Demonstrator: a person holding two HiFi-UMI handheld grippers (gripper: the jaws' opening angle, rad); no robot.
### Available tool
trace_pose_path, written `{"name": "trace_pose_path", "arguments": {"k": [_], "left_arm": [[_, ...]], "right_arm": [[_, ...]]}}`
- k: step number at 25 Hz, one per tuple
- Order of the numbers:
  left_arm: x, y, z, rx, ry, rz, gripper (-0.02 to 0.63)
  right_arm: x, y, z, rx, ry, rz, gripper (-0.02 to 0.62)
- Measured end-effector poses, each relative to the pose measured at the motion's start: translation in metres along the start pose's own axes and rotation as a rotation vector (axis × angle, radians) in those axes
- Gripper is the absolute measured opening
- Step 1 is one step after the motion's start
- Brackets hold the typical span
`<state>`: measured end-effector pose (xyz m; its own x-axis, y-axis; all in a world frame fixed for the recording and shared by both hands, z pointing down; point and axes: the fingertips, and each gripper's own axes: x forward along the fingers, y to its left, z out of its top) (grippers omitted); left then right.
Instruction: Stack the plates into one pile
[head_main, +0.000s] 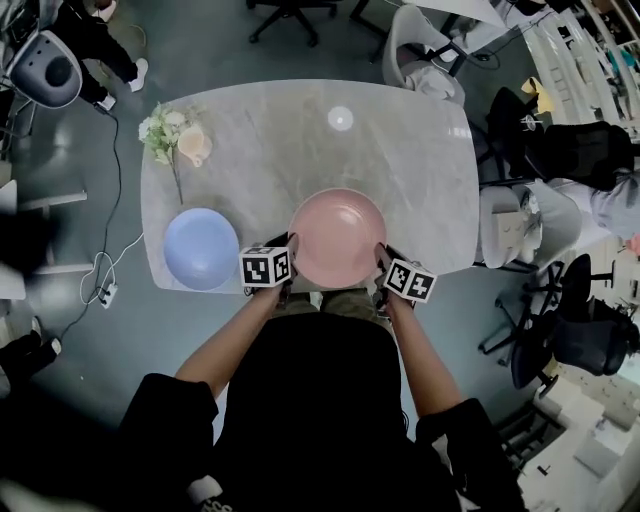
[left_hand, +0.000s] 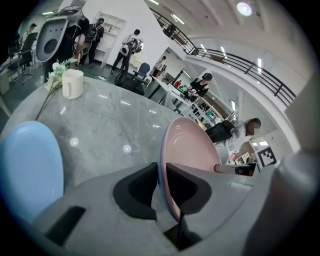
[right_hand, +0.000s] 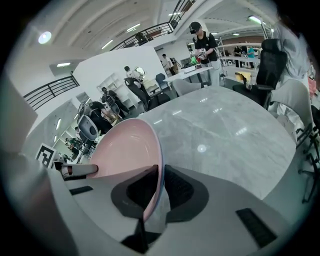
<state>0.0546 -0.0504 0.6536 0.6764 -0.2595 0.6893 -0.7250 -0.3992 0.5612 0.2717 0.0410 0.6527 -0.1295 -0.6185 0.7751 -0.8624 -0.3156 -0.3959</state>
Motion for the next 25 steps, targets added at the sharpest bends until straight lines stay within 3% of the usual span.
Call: {"name": "trace_pose_path", "arguments": {"k": [6, 12, 16, 25], "left_arm": [[-0.024, -0.009, -0.026, 0.002, -0.042, 0.057, 0.055], [-0.051, -0.006, -0.079, -0.1, -0.052, 0.162, 0.054], [-0.063, -0.007, -0.104, -0.151, -0.087, 0.189, 0.054], [-0.096, -0.004, -0.13, -0.192, -0.156, 0.243, 0.054]], "right_arm": [[-0.019, -0.001, -0.033, 0.007, 0.01, 0.057, 0.044], [-0.026, 0.0, -0.063, -0.064, 0.066, 0.142, 0.044], [-0.021, 0.002, -0.075, -0.102, 0.096, 0.198, 0.044], [-0.032, 0.024, -0.091, -0.143, 0.108, 0.263, 0.044]]}}
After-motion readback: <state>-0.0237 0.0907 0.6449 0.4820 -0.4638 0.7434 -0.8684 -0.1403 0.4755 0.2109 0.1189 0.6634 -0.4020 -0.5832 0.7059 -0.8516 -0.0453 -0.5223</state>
